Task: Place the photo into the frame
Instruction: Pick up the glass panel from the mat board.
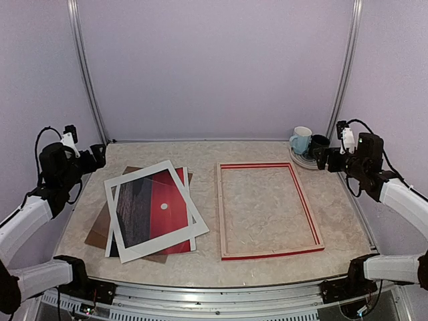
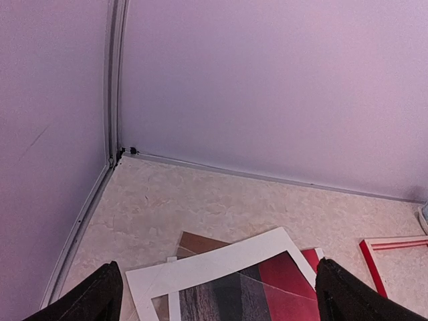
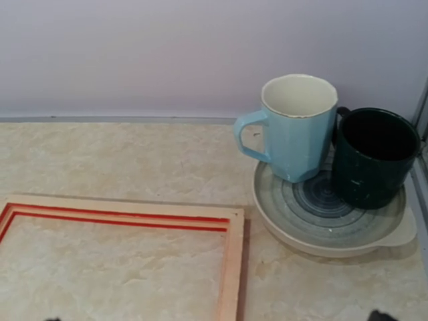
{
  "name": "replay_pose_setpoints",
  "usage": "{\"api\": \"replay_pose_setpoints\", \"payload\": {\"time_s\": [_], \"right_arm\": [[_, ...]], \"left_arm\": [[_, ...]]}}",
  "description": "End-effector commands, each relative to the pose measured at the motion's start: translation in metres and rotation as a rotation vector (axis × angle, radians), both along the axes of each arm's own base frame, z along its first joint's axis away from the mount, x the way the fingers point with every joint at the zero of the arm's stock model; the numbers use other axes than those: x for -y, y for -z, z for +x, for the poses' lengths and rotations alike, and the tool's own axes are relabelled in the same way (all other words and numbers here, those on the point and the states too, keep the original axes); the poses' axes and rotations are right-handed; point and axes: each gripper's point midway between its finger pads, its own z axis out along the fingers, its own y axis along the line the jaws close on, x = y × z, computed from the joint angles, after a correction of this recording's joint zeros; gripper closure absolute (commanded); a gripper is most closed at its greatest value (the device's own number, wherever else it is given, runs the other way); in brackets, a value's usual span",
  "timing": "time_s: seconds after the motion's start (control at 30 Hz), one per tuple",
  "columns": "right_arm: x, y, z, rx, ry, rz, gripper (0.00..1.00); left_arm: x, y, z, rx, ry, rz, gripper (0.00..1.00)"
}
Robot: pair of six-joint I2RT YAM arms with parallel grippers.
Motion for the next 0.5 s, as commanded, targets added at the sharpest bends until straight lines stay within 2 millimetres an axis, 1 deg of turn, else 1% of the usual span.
{"api": "replay_pose_setpoints", "payload": {"time_s": [0.0, 0.03, 0.07, 0.2, 0.3, 0.37, 0.43, 0.47], "right_arm": [[0.001, -0.02, 0.001, 0.05, -0.01, 0.028, 0.01], [0.0, -0.023, 0.001, 0.055, -0.011, 0.049, 0.01], [-0.003, -0.027, -0.001, 0.065, -0.022, 0.072, 0.01], [-0.01, -0.039, -0.011, 0.113, -0.064, 0.138, 0.01], [-0.014, -0.038, -0.016, 0.105, -0.079, 0.173, 0.01], [-0.027, -0.037, -0.019, 0.085, -0.162, 0.18, 0.01], [-0.038, -0.033, -0.018, 0.049, -0.221, 0.202, 0.01], [-0.04, -0.03, -0.017, 0.033, -0.229, 0.22, 0.01]], "left_arm": [[-0.026, -0.015, 0.002, 0.063, -0.157, -0.104, 0.01], [-0.032, -0.013, 0.001, 0.064, -0.194, -0.129, 0.01], [-0.033, -0.012, 0.002, 0.071, -0.203, -0.137, 0.01], [-0.029, -0.015, 0.007, 0.062, -0.176, -0.134, 0.01], [-0.029, -0.014, 0.009, 0.05, -0.183, -0.163, 0.01], [-0.042, -0.014, 0.006, 0.062, -0.224, -0.218, 0.01], [-0.043, -0.016, 0.004, 0.089, -0.201, -0.262, 0.01], [-0.041, -0.017, 0.004, 0.099, -0.182, -0.277, 0.01]]}}
